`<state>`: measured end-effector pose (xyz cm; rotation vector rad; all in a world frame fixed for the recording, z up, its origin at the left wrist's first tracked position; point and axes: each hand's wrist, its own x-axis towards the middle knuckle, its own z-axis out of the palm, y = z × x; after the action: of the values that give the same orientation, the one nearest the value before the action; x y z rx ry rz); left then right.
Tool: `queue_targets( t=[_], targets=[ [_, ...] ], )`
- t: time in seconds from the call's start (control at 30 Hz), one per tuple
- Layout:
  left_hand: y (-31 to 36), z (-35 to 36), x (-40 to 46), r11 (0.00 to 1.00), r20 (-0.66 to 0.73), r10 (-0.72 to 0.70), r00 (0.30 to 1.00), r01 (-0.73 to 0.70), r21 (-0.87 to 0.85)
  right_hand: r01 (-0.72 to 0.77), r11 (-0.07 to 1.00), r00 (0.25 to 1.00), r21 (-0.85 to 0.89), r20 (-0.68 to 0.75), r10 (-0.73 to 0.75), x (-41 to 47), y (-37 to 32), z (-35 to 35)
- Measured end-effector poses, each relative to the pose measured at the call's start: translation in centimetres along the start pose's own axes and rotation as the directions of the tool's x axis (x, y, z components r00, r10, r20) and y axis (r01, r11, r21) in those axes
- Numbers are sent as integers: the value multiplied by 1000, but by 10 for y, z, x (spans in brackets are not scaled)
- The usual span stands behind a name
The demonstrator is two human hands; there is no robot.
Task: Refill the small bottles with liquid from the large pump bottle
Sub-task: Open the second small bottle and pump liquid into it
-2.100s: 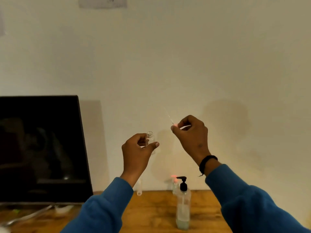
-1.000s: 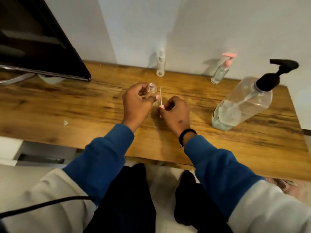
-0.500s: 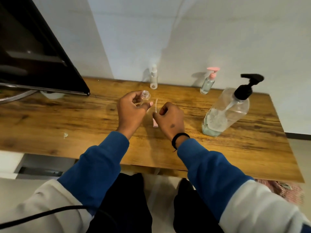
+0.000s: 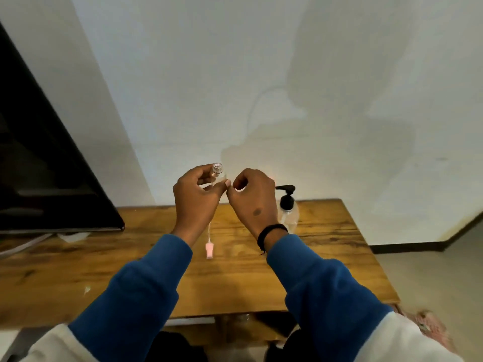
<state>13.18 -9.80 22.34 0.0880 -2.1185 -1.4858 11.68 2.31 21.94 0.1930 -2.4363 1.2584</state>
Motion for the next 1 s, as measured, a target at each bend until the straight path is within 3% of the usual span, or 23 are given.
queue_targets(
  t=[0.2,0.37,0.6,0.77,1.0],
  targets=[
    [48,35,-11,995,62,93,994,-90,-42,15,1000,990,-2,-140,-15,1,4,-66],
    [43,61,-26,996,118,79,990,-73,-55,-12,1000,972,1,-233,12,-1,26,-94],
    [-13,80,-54,994,181,10,983,9,-105,-35,993,928,113,-364,74,-15,63,-76],
    [-42,89,-63,980,165,-27,986,59,-188,-2,982,836,190,-539,106,-7,69,-51],
    [-66,85,-57,973,219,51,974,1,-229,197,973,783,123,-617,-81,-14,98,-30]
  ],
)
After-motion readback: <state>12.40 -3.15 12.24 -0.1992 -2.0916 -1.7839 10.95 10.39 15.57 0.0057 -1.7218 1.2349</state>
